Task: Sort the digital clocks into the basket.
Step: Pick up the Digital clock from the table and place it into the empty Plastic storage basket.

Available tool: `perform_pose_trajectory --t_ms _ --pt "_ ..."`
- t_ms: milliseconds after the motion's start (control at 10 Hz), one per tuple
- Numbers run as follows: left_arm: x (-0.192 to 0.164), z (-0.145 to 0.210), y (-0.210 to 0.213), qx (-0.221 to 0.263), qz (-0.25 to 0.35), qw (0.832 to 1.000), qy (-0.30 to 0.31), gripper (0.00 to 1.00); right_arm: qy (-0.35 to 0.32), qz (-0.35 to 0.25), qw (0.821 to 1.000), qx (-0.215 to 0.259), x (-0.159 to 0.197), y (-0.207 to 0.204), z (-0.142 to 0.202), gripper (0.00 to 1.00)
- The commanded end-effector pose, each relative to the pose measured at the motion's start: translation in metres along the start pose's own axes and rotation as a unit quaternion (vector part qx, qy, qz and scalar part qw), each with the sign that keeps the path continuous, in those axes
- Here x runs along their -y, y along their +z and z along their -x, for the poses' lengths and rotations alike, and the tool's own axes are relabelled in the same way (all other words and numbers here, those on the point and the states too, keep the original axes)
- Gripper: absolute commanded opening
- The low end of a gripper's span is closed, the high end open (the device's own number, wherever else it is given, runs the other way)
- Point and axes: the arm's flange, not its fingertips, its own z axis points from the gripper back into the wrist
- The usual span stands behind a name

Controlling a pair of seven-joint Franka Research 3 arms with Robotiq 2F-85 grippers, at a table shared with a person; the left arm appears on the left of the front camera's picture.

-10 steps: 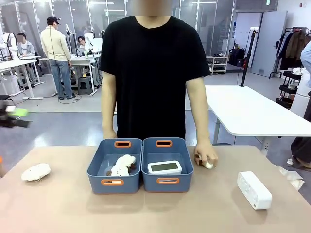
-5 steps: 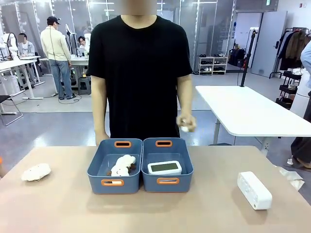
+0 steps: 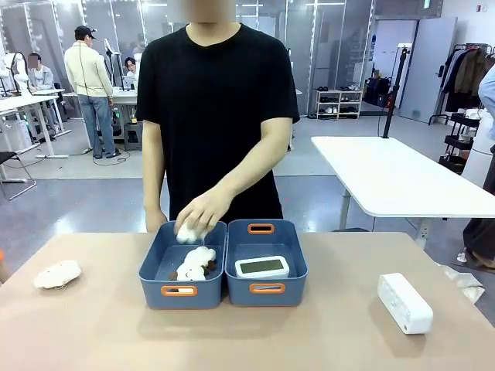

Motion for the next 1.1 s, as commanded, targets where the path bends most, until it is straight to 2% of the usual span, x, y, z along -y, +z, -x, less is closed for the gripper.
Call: perform_pose_trajectory --t_ms 0,100,200,300,400,500,600,800,900,1000 --pt "0.005 -0.004 0.001 0.002 -0.005 1.0 0.005 1.0 0.003 -0.004 1.0 0.0 -0.001 0.0 0.001 1.0" --pt "0.005 -0.004 0.001 0.002 -0.005 1.0 0.005 1.0 0.0 0.0 1.0 0.0 0.0 0.0 0.0 1.0" --pt "0.005 -0.004 0.001 0.002 -0.005 1.0 0.005 1.0 0.077 0.078 0.994 -0.018 -0.018 0.005 -0.003 1.0" --pt "0.005 -0.004 0.001 0.002 -0.005 1.0 0.005 1.0 0.097 0.133 0.984 -0.063 -0.031 -0.015 -0.015 1.0" --pt "0.005 -0.004 0.001 0.002 -0.005 1.0 0.005 1.0 0.122 0.215 0.962 -0.114 -0.039 -0.049 -0.019 1.0" --pt "0.005 -0.004 0.001 0.002 -0.005 1.0 0.005 1.0 0.153 0.27 0.934 -0.179 -0.044 -0.087 -0.013 1.0" --pt "0.005 -0.004 0.001 0.002 -0.005 1.0 0.005 1.0 0.177 0.334 0.905 -0.197 -0.046 -0.124 -0.005 1.0" --pt "0.005 -0.004 0.001 0.002 -0.005 1.0 0.005 1.0 0.199 0.37 0.877 -0.232 -0.051 -0.164 0.015 1.0" --pt "0.005 -0.004 0.001 0.002 -0.005 1.0 0.005 1.0 0.213 0.392 0.861 -0.244 -0.052 -0.179 0.036 1.0" --pt "0.005 -0.004 0.001 0.002 -0.005 1.0 0.005 1.0 0.229 0.411 0.848 -0.243 -0.047 -0.199 0.049 1.0"
